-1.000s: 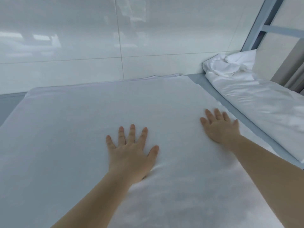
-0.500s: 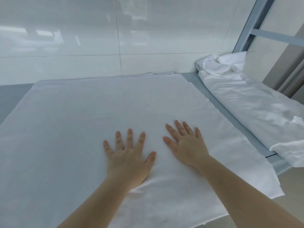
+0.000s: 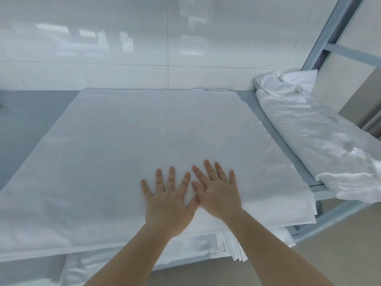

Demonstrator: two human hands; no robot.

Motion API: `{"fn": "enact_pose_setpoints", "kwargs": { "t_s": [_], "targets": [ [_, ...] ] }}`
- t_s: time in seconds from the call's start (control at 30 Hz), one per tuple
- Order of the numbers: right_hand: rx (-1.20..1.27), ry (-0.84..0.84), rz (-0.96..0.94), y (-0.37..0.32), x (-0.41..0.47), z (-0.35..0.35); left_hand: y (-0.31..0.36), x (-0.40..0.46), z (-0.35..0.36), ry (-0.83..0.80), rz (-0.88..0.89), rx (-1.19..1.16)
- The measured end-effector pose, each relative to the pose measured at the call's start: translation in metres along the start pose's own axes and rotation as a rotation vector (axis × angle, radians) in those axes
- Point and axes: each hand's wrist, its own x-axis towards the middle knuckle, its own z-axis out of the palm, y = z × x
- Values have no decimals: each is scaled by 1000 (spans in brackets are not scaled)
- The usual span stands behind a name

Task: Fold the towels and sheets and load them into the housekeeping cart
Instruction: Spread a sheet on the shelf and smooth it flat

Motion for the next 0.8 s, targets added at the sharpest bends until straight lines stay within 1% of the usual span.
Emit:
{"fn": "enact_pose_setpoints", "kwargs": {
  "t_s": [0.1,0.2,0.3,0.33,0.4,0.47,0.5,0.63,0.8],
  "targets": [
    [-66,22,113,46,-10,-6,-22,-11,-2,-3,-65,-22],
    [-85,-13,268,90,-22,-16,-57,-24,-4,1,-212,-10],
    [-48,-102,357,91,-22,-22,-82,-36,-9,-7,-342,-25],
    [-28,-134,359,80,-20,-23,-84,-39,-10,-15,-364,-35],
    [-5,-168,278,52,-19,-18,-81,-41,-12,-28,-384,-44],
    [-21,-145,181,32,-23,-11,-77,-40,-14,-44,-391,-45],
    [-38,-120,166,28,-25,-9,-76,-39,-14,-51,-393,-44],
    [-70,-85,169,32,-21,-9,-75,-34,-14,-63,-404,-46],
    [-69,-112,161,39,-8,-12,-70,-25,-12,-53,-408,-29]
  ]
}}
